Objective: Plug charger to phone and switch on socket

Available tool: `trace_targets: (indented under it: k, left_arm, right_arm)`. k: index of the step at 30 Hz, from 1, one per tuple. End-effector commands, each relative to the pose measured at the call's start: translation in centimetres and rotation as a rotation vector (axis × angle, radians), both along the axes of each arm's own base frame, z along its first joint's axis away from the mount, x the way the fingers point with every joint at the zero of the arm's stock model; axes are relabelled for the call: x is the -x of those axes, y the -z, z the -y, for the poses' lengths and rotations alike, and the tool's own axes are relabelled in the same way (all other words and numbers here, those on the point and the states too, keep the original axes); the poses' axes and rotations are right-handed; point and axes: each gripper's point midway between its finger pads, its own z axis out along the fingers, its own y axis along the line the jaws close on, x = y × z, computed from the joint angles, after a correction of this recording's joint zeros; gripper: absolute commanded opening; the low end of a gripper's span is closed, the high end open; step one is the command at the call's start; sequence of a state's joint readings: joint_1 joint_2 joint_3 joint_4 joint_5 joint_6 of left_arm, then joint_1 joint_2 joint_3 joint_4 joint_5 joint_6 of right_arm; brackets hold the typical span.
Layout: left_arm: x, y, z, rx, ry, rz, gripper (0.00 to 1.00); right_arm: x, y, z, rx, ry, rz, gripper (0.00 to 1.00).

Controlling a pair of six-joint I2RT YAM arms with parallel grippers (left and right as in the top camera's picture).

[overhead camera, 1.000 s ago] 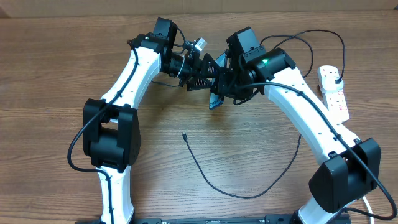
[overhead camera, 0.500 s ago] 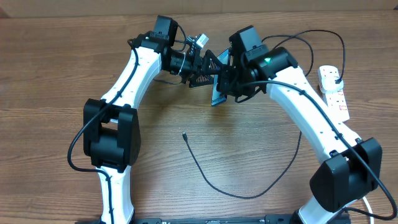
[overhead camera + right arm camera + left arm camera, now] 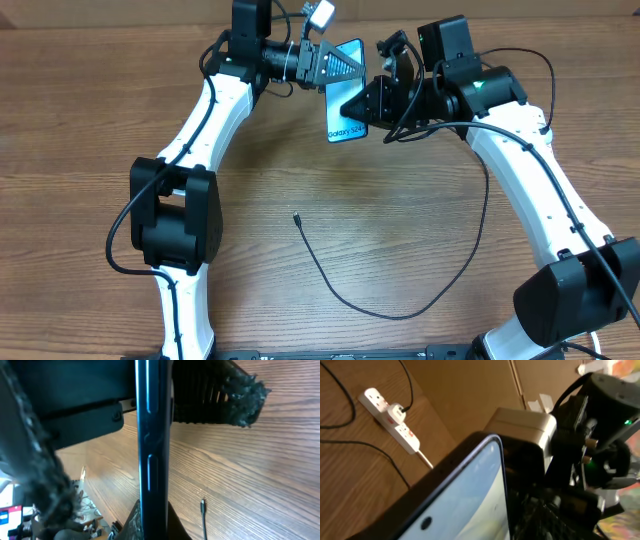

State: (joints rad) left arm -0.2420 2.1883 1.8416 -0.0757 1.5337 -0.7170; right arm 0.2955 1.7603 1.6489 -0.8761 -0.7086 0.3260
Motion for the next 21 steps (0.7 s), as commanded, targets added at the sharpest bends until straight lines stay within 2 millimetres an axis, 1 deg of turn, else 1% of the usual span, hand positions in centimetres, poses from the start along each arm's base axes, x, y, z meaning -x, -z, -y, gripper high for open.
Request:
trace_targets:
  k: [1, 3, 5, 6, 7, 9, 10, 11, 12, 13, 14, 16, 17, 18, 19, 20, 21]
  left_arm:
    - [0.8, -2.9, 0.5, -0.011, 0.056, -0.119, 0.72]
    - [0.7, -3.8, 0.5, -0.014, 0.056, -0.128, 0.69]
    - [0.1, -5.9, -0.2, -0.009, 0.027, -0.112, 0.70]
    - [-0.1, -6.9, -0.6, 0.000, 0.005, -0.094, 0.72]
    - [-0.2, -8.3, -1.0, 0.018, -0.025, -0.070, 0.75]
    - [0.2, -11.0, -2.1, 0.058, -0.063, -0.006, 0.79]
    - [1.1, -12.6, -2.9, 0.085, -0.073, 0.043, 0.84]
    - [2.1, -13.5, -3.4, 0.101, -0.070, 0.083, 0.93]
    - [2.8, -13.3, -3.7, 0.104, -0.062, 0.148, 1.00]
    - [2.9, -12.6, -3.6, 0.075, -0.048, 0.133, 1.00]
    - [2.6, -11.1, -3.5, 0.056, -0.044, 0.060, 1.00]
    - [2.1, -9.5, -3.3, 0.063, -0.060, -0.006, 1.00]
    - [1.5, -8.4, -3.3, 0.075, -0.081, -0.053, 1.00]
    - [0.8, -6.9, -3.2, 0.080, -0.104, -0.096, 1.00]
    - [0.0, -4.7, -3.0, 0.070, -0.127, -0.147, 1.00]
    - [-0.4, -2.8, -2.8, 0.055, -0.142, -0.190, 1.00]
    - [-0.7, -1.7, -2.7, 0.048, -0.155, -0.210, 1.00]
  right_arm:
    - [-1.0, -2.2, -0.3, -0.043, -0.017, 0.101, 0.04]
    - [-2.0, -2.9, 0.1, -0.061, 0.003, 0.141, 0.04]
    - [-2.4, -3.6, 0.7, -0.093, -0.002, 0.160, 0.04]
    - [-2.2, -4.0, 0.6, -0.120, -0.031, 0.169, 0.04]
    - [-1.9, -4.7, 0.8, -0.153, -0.062, 0.184, 0.04]
    - [-1.5, -5.3, 1.6, -0.167, -0.066, 0.188, 0.04]
    - [-0.7, -6.1, 2.3, -0.162, -0.083, 0.214, 0.04]
    - [0.0, -6.8, 2.8, -0.153, -0.093, 0.238, 0.04]
    - [0.6, -7.5, 3.2, -0.149, -0.094, 0.257, 0.04]
    - [1.2, -8.7, 3.7, -0.151, -0.086, 0.280, 0.04]
    - [1.6, -10.0, 4.5, -0.153, -0.058, 0.304, 0.04]
    - [1.5, -11.1, 6.1, -0.151, 0.002, 0.310, 0.04]
    - [1.5, -11.3, 7.4, -0.136, 0.042, 0.314, 0.04]
    - [1.4, -11.2, 8.3, -0.121, 0.070, 0.304, 0.04]
    - [1.5, -10.9, 9.0, -0.113, 0.084, 0.285, 0.04]
    - [1.6, -10.7, 9.2, -0.110, 0.089, 0.274, 0.04]
    - [1.7, -10.6, 9.4, -0.107, 0.090, 0.269, 0.04]
